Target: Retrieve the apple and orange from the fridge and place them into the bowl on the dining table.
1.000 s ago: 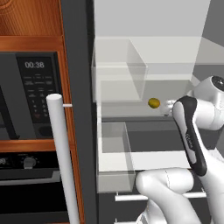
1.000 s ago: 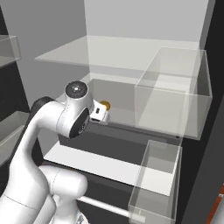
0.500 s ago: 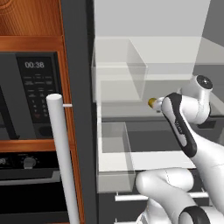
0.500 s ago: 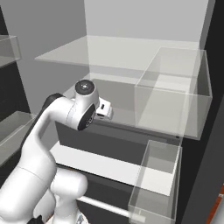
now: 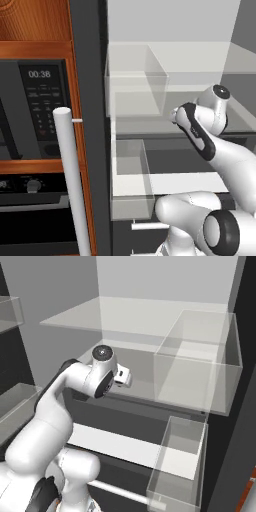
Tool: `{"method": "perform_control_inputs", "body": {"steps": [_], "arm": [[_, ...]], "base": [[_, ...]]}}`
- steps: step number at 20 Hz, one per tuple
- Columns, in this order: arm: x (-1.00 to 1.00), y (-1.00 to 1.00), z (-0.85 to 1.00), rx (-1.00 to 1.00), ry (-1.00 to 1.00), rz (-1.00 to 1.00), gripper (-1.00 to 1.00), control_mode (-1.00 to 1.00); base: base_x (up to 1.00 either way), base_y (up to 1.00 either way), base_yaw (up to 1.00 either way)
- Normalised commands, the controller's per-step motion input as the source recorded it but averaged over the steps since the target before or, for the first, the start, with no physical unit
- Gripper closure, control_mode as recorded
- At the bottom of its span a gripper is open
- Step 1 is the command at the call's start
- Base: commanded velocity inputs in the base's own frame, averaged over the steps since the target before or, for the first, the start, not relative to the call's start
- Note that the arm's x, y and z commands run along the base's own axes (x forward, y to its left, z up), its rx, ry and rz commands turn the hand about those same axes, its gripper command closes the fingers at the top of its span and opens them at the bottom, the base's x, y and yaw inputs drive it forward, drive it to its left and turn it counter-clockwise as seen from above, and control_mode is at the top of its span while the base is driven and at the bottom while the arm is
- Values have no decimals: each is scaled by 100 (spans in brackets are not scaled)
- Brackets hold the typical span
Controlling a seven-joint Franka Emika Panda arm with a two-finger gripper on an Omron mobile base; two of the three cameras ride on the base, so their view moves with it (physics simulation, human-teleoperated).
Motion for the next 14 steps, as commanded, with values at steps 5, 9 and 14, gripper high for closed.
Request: {"method": "perform_control_inputs", "body": {"steps": [5, 9, 14], "arm": [[42, -2, -4, 0, 0, 0, -100, -100], [35, -14, -9, 0, 0, 0, -100, -100], [36, -11, -12, 0, 0, 0, -100, -100]], "base": [[0, 0, 0], [0, 0, 0], [0, 0, 0]]}}
